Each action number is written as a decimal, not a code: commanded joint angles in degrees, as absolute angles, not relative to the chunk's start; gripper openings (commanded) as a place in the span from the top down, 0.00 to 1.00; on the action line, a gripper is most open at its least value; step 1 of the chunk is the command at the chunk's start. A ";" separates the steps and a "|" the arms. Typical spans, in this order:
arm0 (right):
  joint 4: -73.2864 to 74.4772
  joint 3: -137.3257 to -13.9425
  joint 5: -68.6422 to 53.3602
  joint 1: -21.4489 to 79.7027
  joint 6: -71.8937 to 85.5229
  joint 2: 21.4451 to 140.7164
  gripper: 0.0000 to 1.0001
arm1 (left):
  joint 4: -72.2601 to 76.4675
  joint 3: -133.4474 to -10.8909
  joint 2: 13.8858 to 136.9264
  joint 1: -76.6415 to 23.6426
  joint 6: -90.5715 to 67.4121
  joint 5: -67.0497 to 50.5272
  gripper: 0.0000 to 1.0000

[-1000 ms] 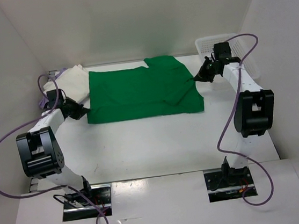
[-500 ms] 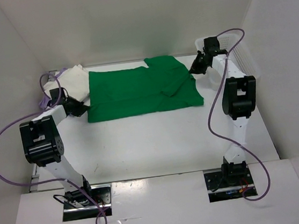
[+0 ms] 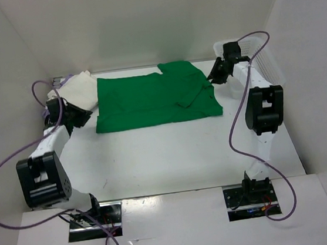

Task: Fold and stack the t-shirts
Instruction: Fold the flattened tshirt in 1/3 of the way

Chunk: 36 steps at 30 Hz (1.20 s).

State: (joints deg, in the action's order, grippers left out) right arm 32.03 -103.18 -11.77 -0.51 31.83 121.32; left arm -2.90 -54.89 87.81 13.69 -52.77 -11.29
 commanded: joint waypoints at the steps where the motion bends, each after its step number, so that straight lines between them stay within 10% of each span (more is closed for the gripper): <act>1: 28.05 -94.42 -10.81 -0.18 31.72 108.23 0.68 | -2.72 -49.06 82.45 13.97 -51.24 -11.07 0.69; 4: 25.94 -84.22 -11.33 -0.18 31.73 101.46 0.97 | -2.72 -44.04 81.21 13.97 -51.24 -11.78 0.74; 10: 23.04 -67.95 -11.26 -0.18 32.26 93.87 1.00 | -2.56 -42.89 84.81 13.97 -51.94 -13.88 0.70; 23: 19.52 -58.71 -8.71 -3.16 37.61 94.47 0.52 | 3.69 -44.56 97.47 13.97 -55.81 -15.12 0.54; 36: 11.26 -55.55 -3.16 -3.16 45.88 99.14 0.53 | 3.08 -45.62 98.09 13.97 -55.11 -14.59 0.99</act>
